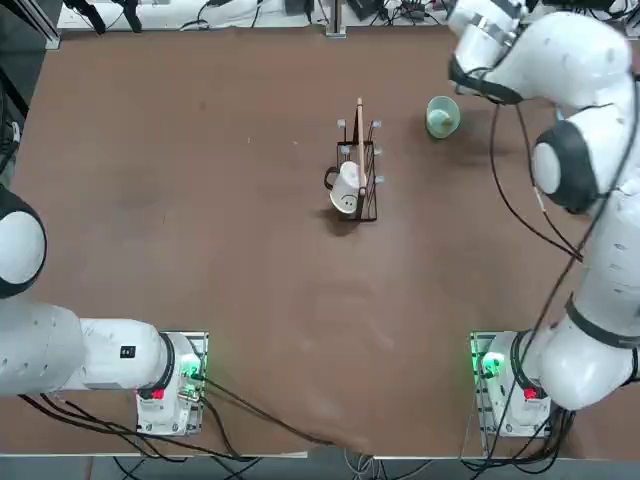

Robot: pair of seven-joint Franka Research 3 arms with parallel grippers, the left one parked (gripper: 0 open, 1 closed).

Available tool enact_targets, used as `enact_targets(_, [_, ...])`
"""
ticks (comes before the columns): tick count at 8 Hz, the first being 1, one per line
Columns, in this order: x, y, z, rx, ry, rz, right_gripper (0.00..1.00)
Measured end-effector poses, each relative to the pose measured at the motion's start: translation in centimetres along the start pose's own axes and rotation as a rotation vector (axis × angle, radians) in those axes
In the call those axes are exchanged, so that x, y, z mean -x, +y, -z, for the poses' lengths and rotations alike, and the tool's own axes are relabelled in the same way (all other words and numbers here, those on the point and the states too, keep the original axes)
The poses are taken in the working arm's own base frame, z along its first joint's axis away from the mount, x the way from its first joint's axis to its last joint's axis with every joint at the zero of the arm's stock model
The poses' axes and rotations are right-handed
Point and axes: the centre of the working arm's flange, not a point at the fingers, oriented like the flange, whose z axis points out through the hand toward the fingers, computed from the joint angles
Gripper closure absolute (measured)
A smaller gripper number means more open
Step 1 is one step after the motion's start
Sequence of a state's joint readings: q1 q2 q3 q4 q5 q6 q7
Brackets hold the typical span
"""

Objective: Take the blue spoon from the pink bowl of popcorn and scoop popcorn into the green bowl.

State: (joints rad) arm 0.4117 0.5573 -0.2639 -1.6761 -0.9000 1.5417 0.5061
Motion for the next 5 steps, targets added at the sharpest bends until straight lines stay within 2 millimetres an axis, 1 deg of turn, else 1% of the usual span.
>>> enact_targets(1, [1.1, 0.5, -3.3, 0.024, 0.006, -0.006, 0.89])
enact_targets(2, [1.9, -0.2, -6.7, 0.059, 0.025, -0.022, 0.89])
enact_targets(4, [3.3, -3.6, -13.1, 0.118, 0.080, -0.068, 0.89])
enact_targets(5, [4.1, -4.8, -15.5, 0.131, 0.093, -0.082, 0.89])
